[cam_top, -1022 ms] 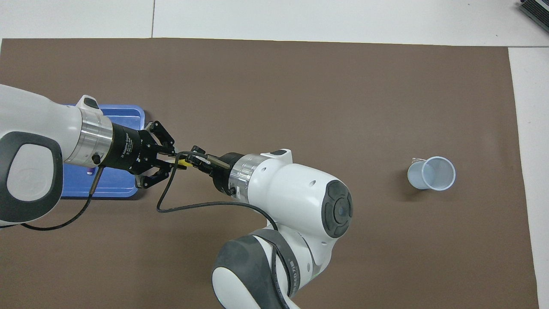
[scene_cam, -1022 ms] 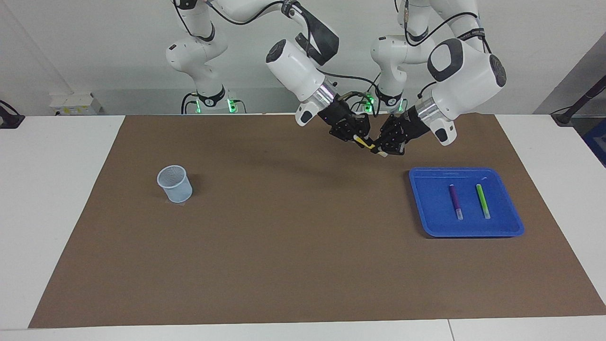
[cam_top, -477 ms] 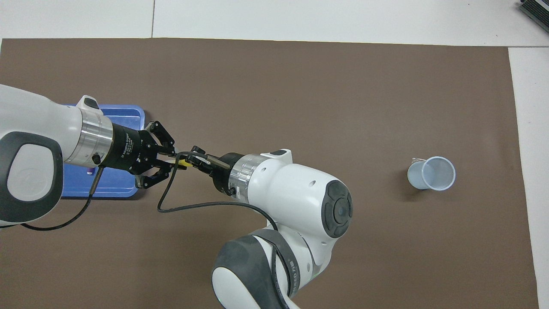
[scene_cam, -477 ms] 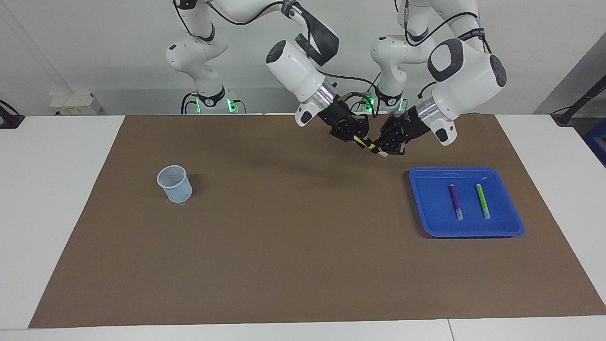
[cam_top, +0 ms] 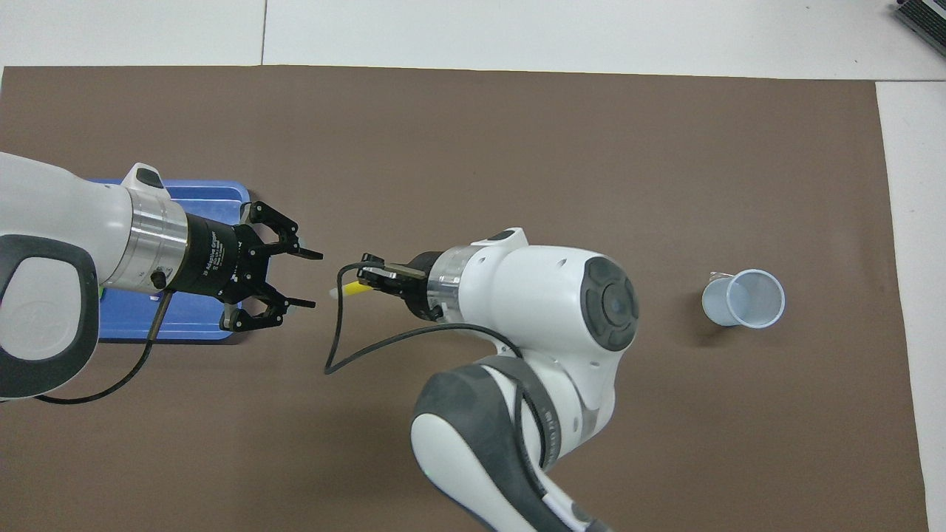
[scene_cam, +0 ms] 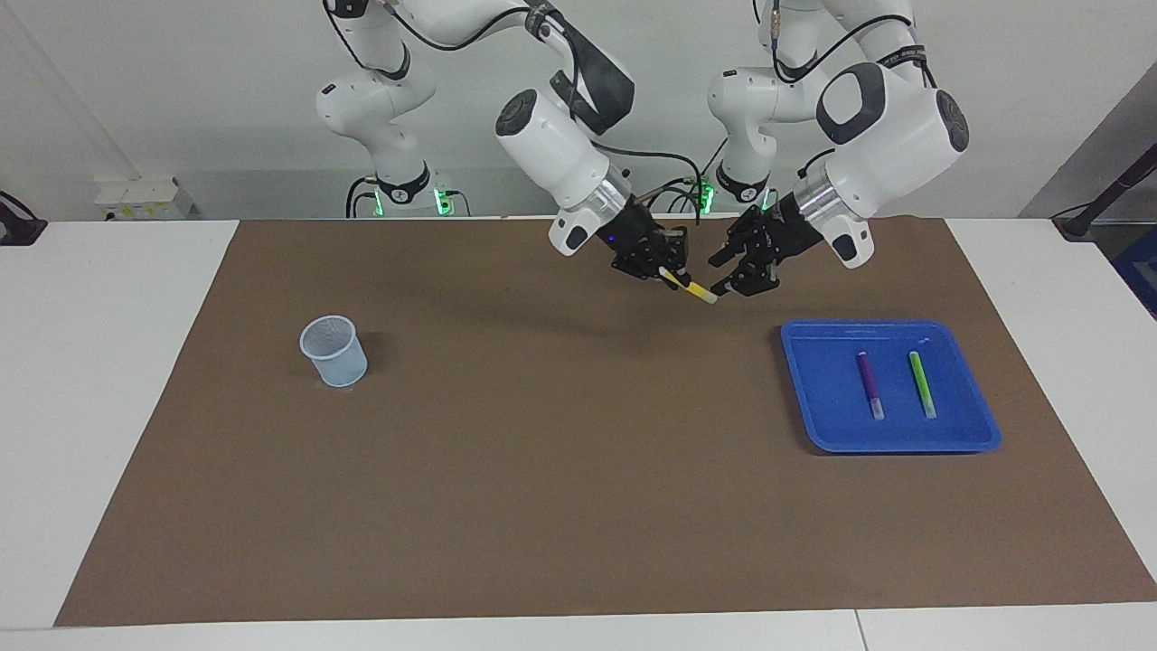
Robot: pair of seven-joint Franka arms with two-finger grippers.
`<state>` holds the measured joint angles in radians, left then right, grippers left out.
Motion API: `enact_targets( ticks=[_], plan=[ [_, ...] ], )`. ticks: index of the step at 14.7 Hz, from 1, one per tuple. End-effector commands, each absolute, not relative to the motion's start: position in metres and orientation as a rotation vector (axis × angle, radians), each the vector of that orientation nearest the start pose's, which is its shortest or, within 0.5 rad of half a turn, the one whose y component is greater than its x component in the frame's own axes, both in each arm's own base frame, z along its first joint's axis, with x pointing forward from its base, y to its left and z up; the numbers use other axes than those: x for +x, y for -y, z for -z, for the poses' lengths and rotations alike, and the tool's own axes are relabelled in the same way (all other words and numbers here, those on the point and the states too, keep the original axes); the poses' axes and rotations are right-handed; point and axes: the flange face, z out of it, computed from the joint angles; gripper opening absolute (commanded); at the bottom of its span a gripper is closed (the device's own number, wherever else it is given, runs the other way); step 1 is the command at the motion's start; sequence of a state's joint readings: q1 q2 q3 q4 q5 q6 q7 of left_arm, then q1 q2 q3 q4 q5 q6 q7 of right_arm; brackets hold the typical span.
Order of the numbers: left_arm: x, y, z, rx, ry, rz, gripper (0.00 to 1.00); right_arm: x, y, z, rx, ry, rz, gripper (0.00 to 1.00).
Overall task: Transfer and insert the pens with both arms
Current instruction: 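Open the left gripper while the right gripper pulls the pen away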
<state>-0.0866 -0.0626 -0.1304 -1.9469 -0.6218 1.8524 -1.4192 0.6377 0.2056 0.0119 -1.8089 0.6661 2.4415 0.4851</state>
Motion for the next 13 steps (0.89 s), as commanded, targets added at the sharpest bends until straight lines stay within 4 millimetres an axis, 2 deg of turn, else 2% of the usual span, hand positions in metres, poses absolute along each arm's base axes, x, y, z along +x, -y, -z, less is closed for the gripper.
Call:
enact_targets(
  ticks=[1, 4, 6, 7, 9, 11, 12, 13],
  plan=[
    [0.507, 0.160, -0.515, -2.751, 2.086, -0.769, 0.61, 0.527, -0.341, -0.490, -2.595, -0.130, 0.044, 0.00],
    [0.502, 0.147, -0.507, -3.086, 1.612, -0.619, 0.58, 0.532, -0.264, -0.502, -2.770, 0.185, -0.030, 0.00],
    [0.499, 0.135, -0.501, -3.223, 1.167, -0.482, 0.58, 0.540, -0.198, -0.508, -2.820, 0.377, -0.082, 0.00],
    [0.500, 0.126, -0.500, -3.276, 0.970, -0.429, 0.57, 0.545, -0.164, -0.515, -2.822, 0.464, -0.082, 0.00],
    [0.505, 0.091, -0.499, -3.334, 0.605, -0.328, 0.56, 0.553, -0.106, -0.518, -2.831, 0.614, -0.082, 0.00],
    [0.512, 0.060, -0.498, -3.347, 0.334, -0.232, 0.56, 0.558, -0.067, -0.517, -2.839, 0.814, -0.057, 0.00],
    [0.514, 0.052, -0.499, -3.325, 0.221, -0.194, 0.56, 0.561, -0.051, -0.514, -2.837, 0.914, -0.035, 0.00],
    [0.518, 0.042, -0.499, -3.285, 0.116, -0.137, 0.55, 0.564, -0.045, -0.512, -2.851, 1.010, -0.010, 0.00]
  ],
)
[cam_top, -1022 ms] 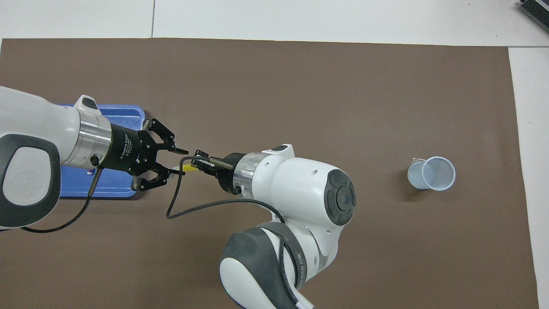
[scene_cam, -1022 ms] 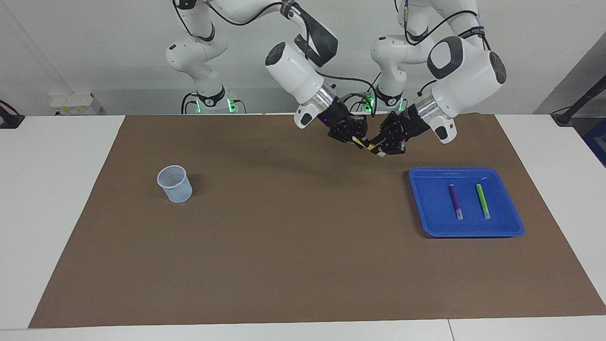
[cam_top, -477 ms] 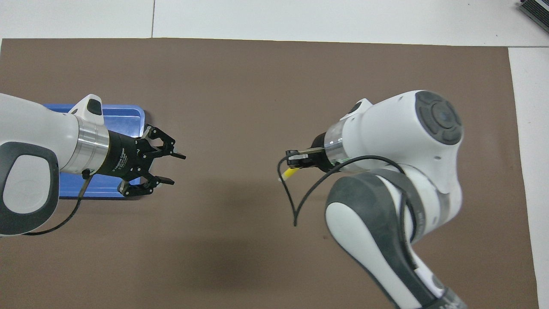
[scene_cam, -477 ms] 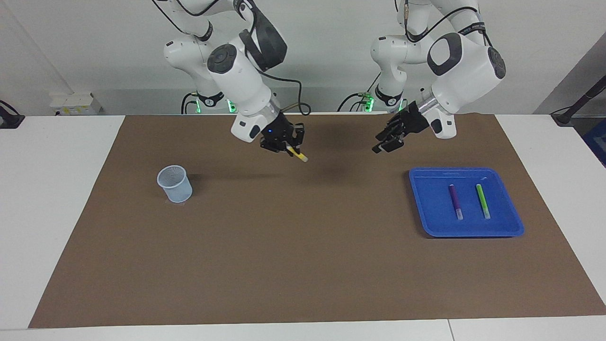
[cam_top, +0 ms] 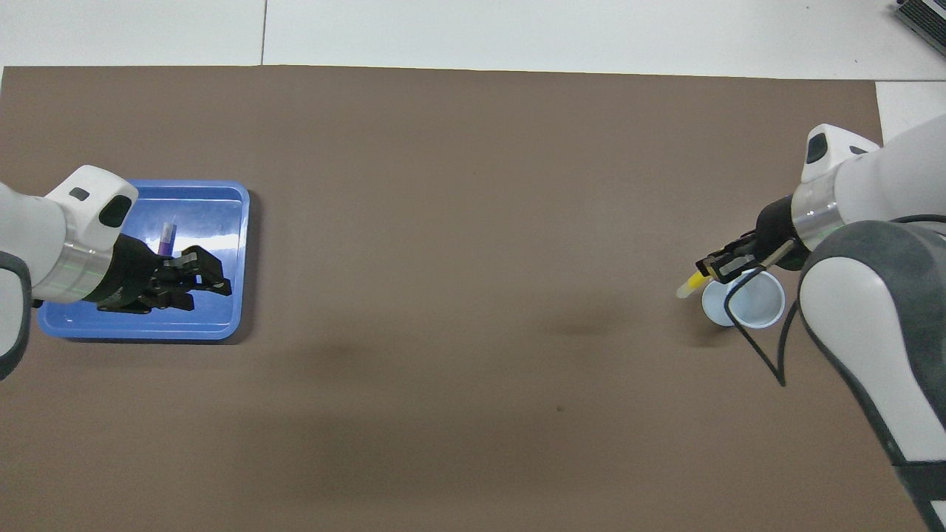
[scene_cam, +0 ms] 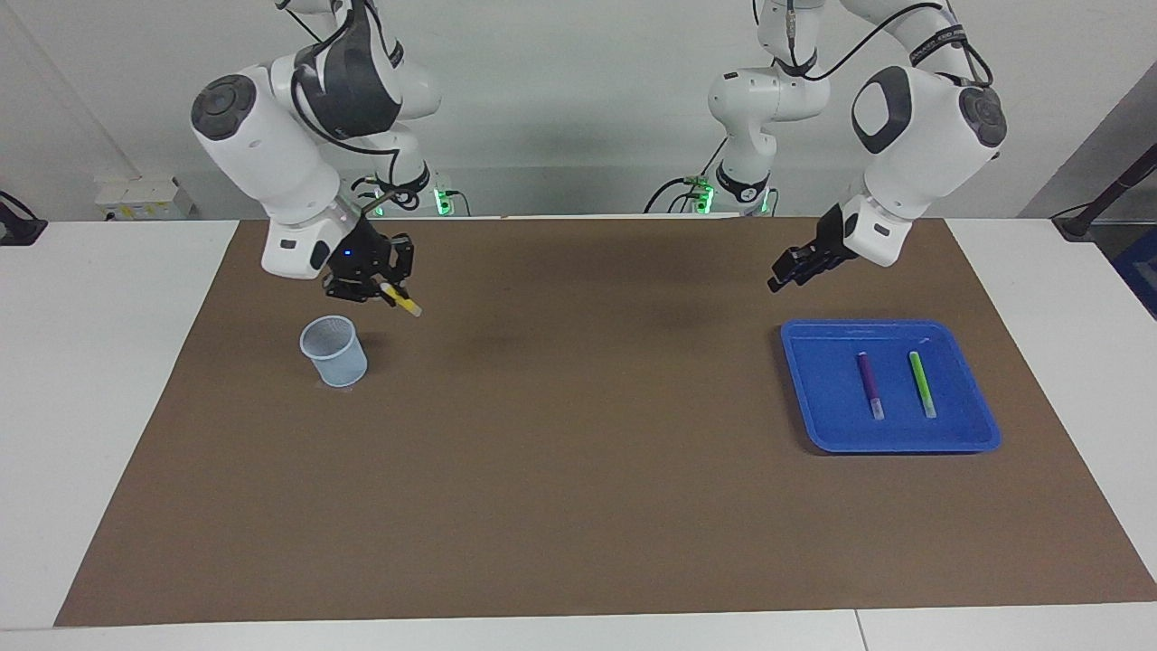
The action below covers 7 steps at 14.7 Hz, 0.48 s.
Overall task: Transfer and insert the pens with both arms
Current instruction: 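Insert the yellow pen into the white cup with the right gripper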
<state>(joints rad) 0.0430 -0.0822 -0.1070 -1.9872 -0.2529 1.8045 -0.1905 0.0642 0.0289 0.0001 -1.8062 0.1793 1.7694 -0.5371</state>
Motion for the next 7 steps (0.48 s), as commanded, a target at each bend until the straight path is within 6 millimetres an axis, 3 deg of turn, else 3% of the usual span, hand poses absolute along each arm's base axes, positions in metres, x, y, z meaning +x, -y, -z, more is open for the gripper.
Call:
enact_targets(
  ticks=[1, 4, 7],
  plan=[
    [0.522, 0.034, -0.499, -3.254, 0.031, -0.069, 0.55, 0.564, -0.047, -0.512, -2.873, 1.081, -0.028, 0.00],
    [0.531, 0.005, -0.500, -3.198, -0.151, 0.050, 0.55, 0.562, -0.043, -0.509, -2.882, 1.332, -0.069, 0.00],
    [0.538, -0.026, -0.489, -3.169, -0.299, 0.065, 0.55, 0.552, -0.019, -0.491, -2.903, 1.299, -0.040, 0.00]
  ],
)
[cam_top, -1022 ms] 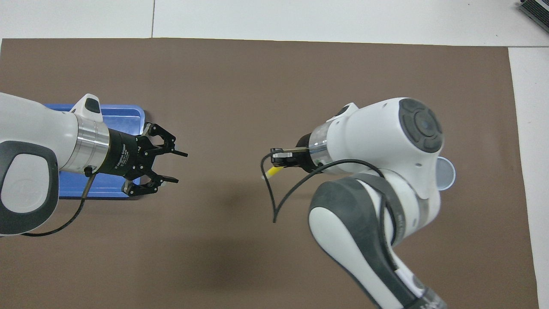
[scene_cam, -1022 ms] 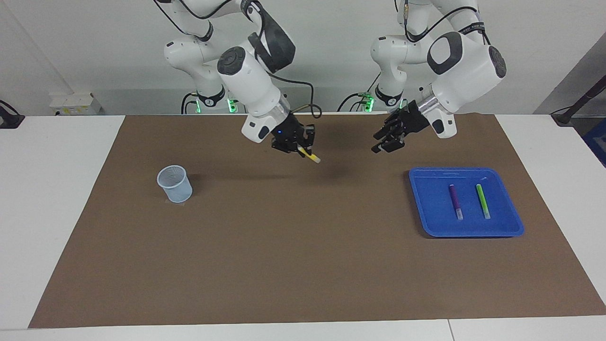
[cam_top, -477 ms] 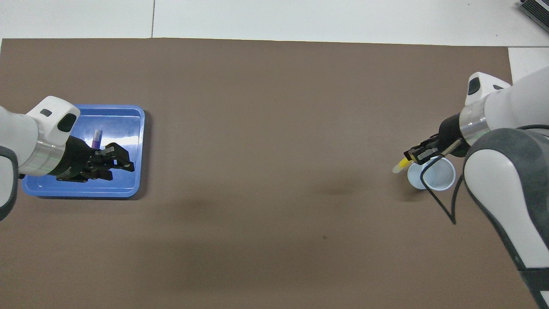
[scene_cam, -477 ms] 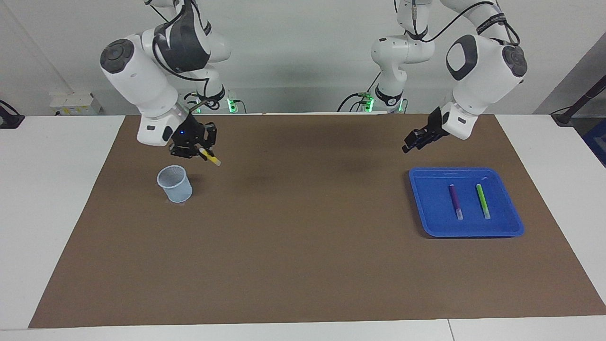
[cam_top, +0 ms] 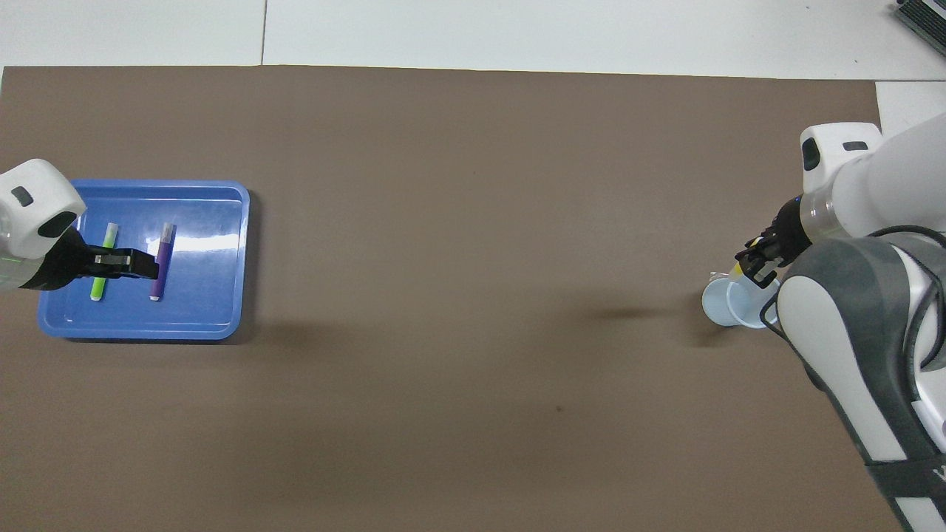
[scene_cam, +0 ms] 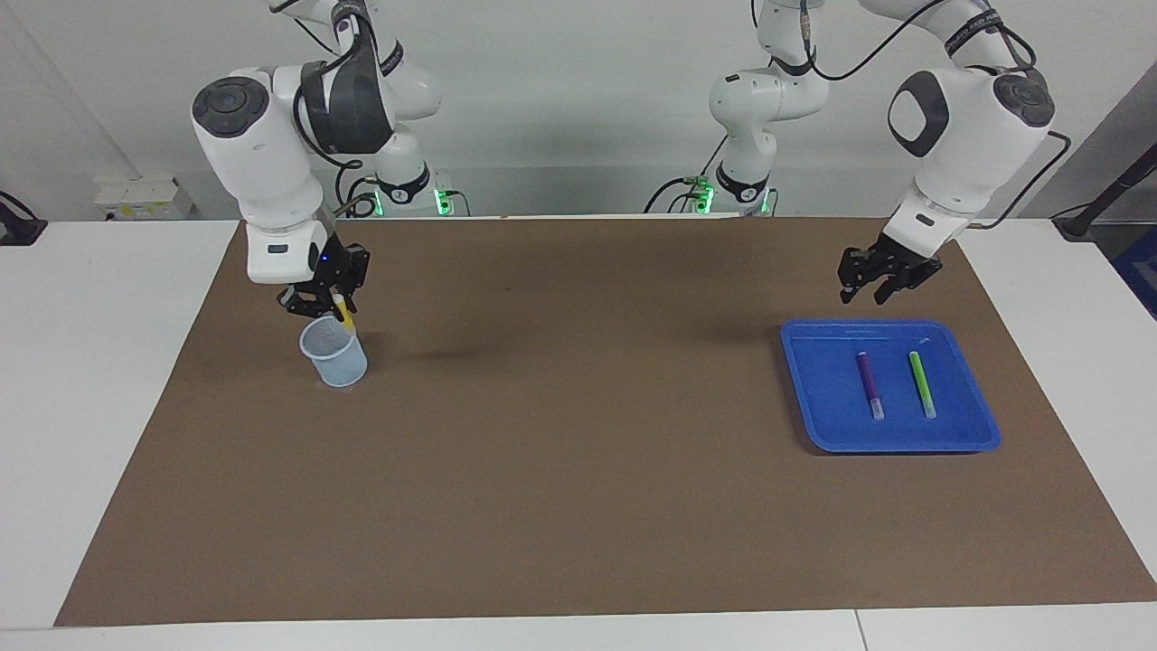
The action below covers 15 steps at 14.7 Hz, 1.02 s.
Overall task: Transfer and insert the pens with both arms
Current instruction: 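Insert the yellow pen into the white cup with the right gripper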
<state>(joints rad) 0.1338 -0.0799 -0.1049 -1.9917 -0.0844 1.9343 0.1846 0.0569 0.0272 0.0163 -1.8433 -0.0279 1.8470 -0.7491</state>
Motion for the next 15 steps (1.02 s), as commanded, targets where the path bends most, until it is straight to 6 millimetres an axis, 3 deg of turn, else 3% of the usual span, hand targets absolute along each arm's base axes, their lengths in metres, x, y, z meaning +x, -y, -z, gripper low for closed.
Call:
enact_targets(
  ticks=[1, 6, 9, 11, 12, 13, 15],
  plan=[
    [0.540, -0.031, -0.485, -3.168, -0.308, 0.068, 0.55, 0.546, -0.010, -0.482, -2.912, 1.283, -0.026, 0.00],
    [0.556, -0.059, -0.453, -3.162, -0.277, 0.129, 0.54, 0.534, 0.012, -0.463, -2.889, 1.340, -0.011, 0.00],
    [0.562, -0.070, -0.434, -3.156, -0.254, 0.173, 0.55, 0.523, 0.013, -0.439, -2.892, 1.334, 0.035, 0.00],
    [0.568, -0.074, -0.418, -3.155, -0.264, 0.179, 0.54, 0.519, 0.012, -0.435, -2.890, 1.352, 0.060, 0.02],
    [0.570, -0.075, -0.409, -3.154, -0.269, 0.184, 0.54, 0.519, 0.012, -0.434, -2.891, 1.349, 0.060, 0.16],
    [0.574, -0.076, -0.399, -3.152, -0.266, 0.198, 0.55, 0.518, 0.012, -0.433, -2.893, 1.345, 0.060, 0.43],
    [0.580, -0.077, -0.380, -3.153, -0.262, 0.209, 0.55, 0.519, 0.014, -0.433, -2.894, 1.343, 0.060, 0.69]
  ],
)
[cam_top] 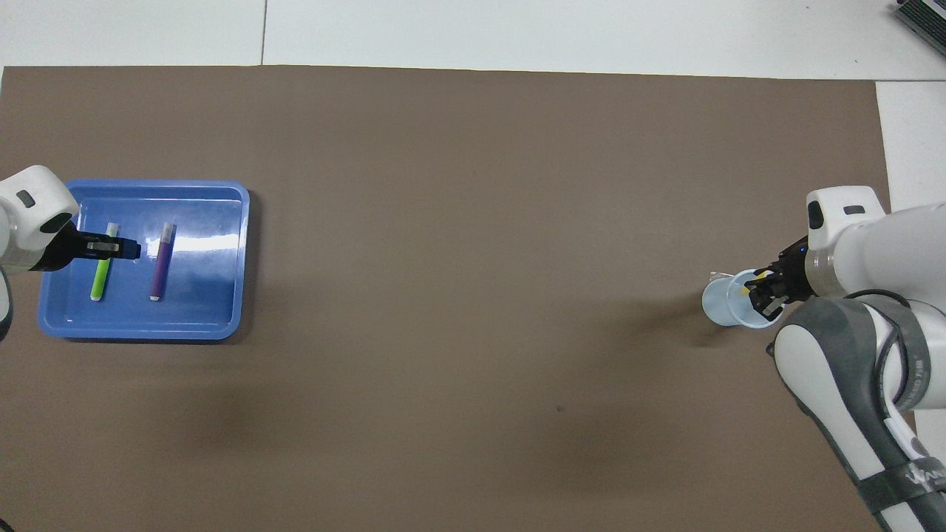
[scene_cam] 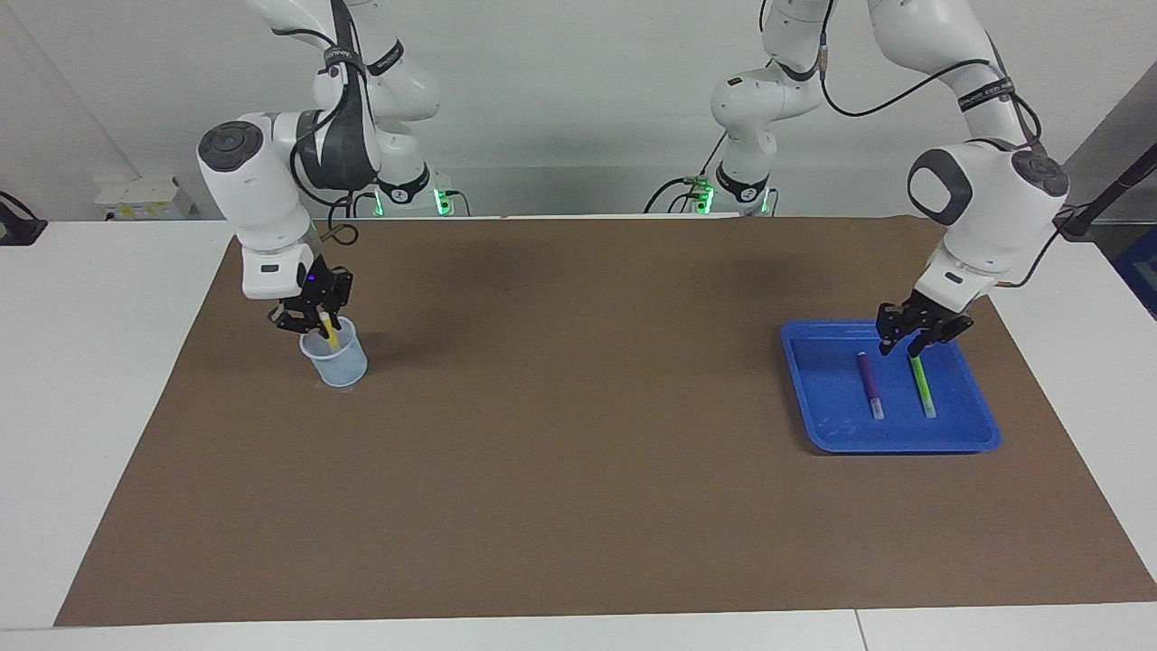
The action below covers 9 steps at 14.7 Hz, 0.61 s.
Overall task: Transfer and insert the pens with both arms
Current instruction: 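Insert the yellow pen into the white cup with the right gripper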
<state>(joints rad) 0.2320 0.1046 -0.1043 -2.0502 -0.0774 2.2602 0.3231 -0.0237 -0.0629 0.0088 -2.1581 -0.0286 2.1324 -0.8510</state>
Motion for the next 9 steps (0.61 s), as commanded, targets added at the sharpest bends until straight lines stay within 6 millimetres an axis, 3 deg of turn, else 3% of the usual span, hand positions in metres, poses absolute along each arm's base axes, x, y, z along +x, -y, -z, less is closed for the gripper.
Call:
enact_targets(
  ticks=[1, 2, 5, 9],
  plan=[
    [0.583, -0.078, -0.371, -3.153, -0.264, 0.217, 0.55, 0.518, 0.014, -0.433, -2.892, 1.342, 0.051, 0.90],
    [0.586, -0.079, -0.363, -3.153, -0.262, 0.223, 0.55, 0.518, 0.014, -0.434, -2.891, 1.344, 0.051, 1.00],
    [0.590, -0.079, -0.348, -3.152, -0.261, 0.238, 0.55, 0.518, 0.000, -0.443, -2.853, 1.273, 0.045, 1.00],
    [0.594, -0.079, -0.322, -3.153, -0.257, 0.249, 0.56, 0.518, -0.066, -0.472, -2.840, 1.000, 0.024, 1.00]
  ],
)
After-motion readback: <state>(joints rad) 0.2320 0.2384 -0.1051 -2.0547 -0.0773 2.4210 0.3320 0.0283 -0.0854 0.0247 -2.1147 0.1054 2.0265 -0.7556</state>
